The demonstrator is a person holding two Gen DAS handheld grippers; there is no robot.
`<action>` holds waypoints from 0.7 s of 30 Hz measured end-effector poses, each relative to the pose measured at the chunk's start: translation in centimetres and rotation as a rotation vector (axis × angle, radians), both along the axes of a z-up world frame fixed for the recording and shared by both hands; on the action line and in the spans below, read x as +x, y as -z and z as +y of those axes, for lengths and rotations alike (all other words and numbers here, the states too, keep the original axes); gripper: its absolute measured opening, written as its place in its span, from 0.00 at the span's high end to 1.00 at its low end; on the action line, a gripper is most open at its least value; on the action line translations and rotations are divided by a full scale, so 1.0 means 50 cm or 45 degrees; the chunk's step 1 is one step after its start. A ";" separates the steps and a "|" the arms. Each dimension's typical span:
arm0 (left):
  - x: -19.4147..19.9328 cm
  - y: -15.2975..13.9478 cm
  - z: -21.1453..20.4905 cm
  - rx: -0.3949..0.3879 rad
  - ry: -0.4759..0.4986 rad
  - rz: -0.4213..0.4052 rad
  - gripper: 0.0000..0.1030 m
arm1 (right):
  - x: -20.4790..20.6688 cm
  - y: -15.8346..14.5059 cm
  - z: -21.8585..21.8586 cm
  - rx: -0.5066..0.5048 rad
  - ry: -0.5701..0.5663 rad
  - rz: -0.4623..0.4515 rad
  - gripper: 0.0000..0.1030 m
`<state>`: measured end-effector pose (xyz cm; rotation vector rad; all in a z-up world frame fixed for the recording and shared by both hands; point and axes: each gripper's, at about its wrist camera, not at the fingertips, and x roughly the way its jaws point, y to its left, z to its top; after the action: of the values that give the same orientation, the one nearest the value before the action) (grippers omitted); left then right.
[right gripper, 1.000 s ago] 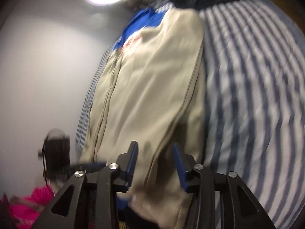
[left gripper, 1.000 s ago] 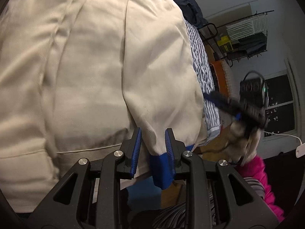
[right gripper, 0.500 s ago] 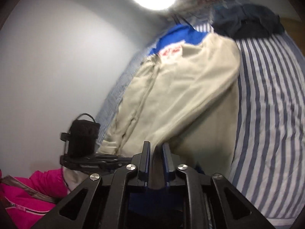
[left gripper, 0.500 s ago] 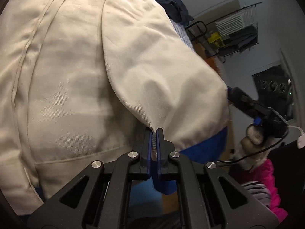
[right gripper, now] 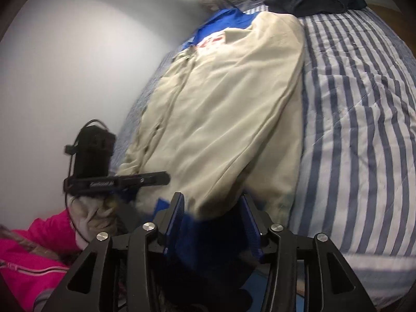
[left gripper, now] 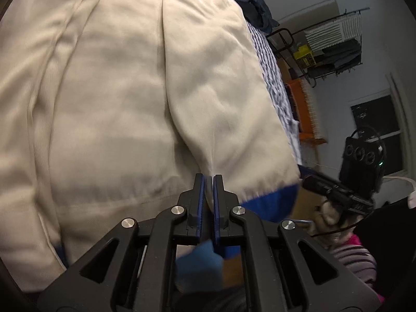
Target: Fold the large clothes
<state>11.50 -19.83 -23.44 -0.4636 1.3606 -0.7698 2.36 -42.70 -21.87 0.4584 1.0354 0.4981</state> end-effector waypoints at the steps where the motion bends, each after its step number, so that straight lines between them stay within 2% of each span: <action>1: -0.003 0.000 -0.001 -0.004 0.015 0.001 0.90 | -0.001 -0.002 0.006 -0.007 -0.009 0.007 0.52; 3: -0.003 0.003 -0.021 0.028 0.047 -0.038 0.90 | 0.003 0.014 0.018 -0.061 -0.022 0.063 0.55; 4: -0.002 0.006 -0.028 0.026 0.054 -0.032 0.90 | 0.013 0.030 0.028 -0.069 -0.021 0.103 0.71; 5: 0.000 0.008 -0.034 0.002 0.060 -0.015 0.93 | 0.018 0.038 0.032 -0.030 -0.029 0.136 0.80; 6: 0.000 0.006 -0.036 -0.019 0.052 -0.012 0.95 | 0.023 0.044 0.036 0.045 -0.038 0.160 0.88; 7: 0.000 0.001 -0.034 -0.052 0.045 -0.014 0.96 | 0.026 0.040 0.040 0.106 -0.037 0.155 0.91; 9: 0.002 -0.013 -0.027 -0.191 0.027 -0.009 0.96 | 0.019 -0.002 0.033 0.319 -0.036 0.026 0.93; 10: 0.002 -0.019 -0.025 -0.228 0.024 -0.015 0.96 | 0.009 -0.017 0.017 0.436 -0.025 -0.039 0.94; 11: 0.003 -0.023 -0.026 -0.243 0.025 -0.032 0.96 | 0.000 -0.022 -0.004 0.540 0.000 -0.085 0.94; 12: 0.003 -0.024 -0.032 -0.216 0.028 -0.058 0.96 | -0.009 -0.016 -0.031 0.611 0.054 -0.105 0.95; 13: 0.005 -0.020 -0.036 -0.195 0.028 -0.064 0.96 | -0.012 -0.006 -0.044 0.599 0.093 -0.088 0.95; 15: 0.009 0.001 -0.049 -0.139 0.037 -0.043 0.96 | -0.016 0.040 -0.073 0.449 0.200 0.038 0.96; 18: 0.007 0.017 -0.054 -0.090 0.038 -0.039 0.96 | -0.025 0.084 -0.083 0.254 0.266 0.165 0.96; 21: 0.006 0.020 -0.044 -0.088 0.011 0.000 0.95 | -0.037 0.094 -0.083 0.161 0.283 0.191 0.97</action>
<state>11.82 -22.02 -24.46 -0.5121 1.3397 -0.8264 0.49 -46.84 -26.58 0.7236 1.0846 0.3357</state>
